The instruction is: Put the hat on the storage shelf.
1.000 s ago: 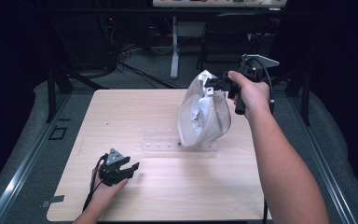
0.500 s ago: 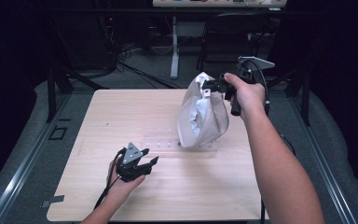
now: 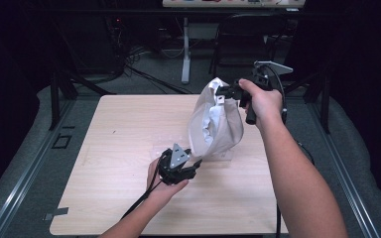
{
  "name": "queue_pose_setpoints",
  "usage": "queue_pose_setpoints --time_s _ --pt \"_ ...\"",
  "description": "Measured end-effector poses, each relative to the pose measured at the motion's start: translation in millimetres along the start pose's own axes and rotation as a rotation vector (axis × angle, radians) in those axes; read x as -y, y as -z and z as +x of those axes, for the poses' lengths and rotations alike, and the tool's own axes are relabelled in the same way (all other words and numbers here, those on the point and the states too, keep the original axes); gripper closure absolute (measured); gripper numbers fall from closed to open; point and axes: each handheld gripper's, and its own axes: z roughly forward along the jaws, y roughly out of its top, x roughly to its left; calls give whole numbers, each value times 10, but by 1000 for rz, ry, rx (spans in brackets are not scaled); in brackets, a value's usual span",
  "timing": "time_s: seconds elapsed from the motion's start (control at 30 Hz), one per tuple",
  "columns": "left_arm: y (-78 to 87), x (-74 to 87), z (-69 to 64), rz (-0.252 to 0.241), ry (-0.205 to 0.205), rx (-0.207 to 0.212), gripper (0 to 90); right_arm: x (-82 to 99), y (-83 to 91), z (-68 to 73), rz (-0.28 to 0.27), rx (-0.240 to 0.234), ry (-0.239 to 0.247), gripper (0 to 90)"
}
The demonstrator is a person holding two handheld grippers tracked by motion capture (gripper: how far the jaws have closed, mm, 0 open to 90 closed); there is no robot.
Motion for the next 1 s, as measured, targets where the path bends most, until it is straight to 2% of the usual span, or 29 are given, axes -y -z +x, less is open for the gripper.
queue_pose_setpoints --time_s 0.1,0.2,0.27,0.4,0.6,0.73,1.0 --pt "-57 -50 -72 16 -28 -10 497 7 7 6 0 2 3 815" --pt "-97 -66 -110 32 -57 -48 556 11 12 10 2 3 7 815" --pt "-119 -61 -98 41 -60 -76 616 13 13 10 4 4 9 815" --pt "-129 -45 -45 57 -54 -77 709 19 15 12 10 4 11 815" --pt "-45 -27 74 55 -44 -61 773 39 -3 42 12 12 20 814" --pt "0 10 149 31 -28 -42 798 55 -34 90 18 5 34 814" --pt "50 78 325 -21 20 33 827 73 -91 144 29 9 46 814"
